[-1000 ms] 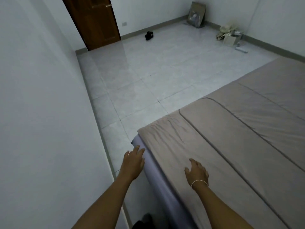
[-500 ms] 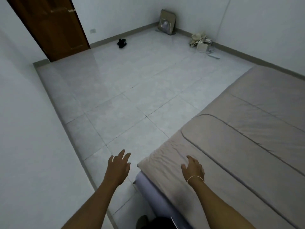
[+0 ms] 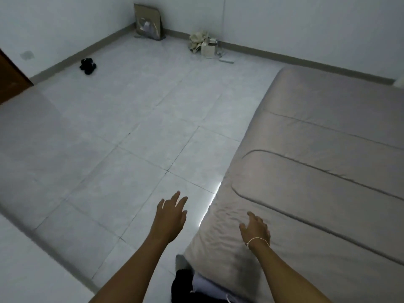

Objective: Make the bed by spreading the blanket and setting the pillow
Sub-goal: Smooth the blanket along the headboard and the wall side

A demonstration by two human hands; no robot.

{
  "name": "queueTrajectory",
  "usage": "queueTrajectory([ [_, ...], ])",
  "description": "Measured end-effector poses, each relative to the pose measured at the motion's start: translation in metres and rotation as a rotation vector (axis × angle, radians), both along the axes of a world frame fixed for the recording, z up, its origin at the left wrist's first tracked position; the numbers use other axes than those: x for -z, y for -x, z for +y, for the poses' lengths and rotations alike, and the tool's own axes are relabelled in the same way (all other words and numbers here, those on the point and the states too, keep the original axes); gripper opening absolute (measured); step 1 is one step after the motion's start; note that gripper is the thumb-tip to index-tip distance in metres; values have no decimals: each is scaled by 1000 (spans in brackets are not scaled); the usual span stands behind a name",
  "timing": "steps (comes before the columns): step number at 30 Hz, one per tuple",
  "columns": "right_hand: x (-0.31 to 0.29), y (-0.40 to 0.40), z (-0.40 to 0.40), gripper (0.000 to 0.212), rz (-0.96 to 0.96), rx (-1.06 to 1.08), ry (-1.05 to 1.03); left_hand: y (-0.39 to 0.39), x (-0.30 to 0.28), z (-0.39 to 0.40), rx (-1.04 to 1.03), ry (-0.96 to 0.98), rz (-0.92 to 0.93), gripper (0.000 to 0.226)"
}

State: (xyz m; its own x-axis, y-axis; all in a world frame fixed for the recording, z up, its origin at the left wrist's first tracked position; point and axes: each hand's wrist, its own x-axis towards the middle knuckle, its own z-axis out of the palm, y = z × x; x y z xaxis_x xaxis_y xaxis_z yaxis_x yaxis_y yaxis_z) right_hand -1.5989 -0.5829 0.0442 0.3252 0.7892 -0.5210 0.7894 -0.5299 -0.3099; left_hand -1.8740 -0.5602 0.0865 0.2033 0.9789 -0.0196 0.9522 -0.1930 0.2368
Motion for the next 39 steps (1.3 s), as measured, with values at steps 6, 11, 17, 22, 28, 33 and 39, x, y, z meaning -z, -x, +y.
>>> queueTrajectory([
  [6,10,32,35,56,53,238,64,33,-5,68,237,36,56,45],
  [11,6,60,40,56,94,378,24,52,-7,124,385,71,152,46],
  [17,1,65,18,57,90,719,22,-2,-2,185,813,21,225,51],
  [22,15,93,-28,58,45,991,40,-53,20,182,1196,70,181,54],
  [28,61,115,-43,57,-5,1201,-20,-81,92,160,1537,139,234,43],
  [33,123,88,-53,52,-138,1247,-132,-108,175,124,1793,165,193,49],
  [39,200,38,-80,46,-414,1269,-171,-149,276,83,1906,51,100,70],
])
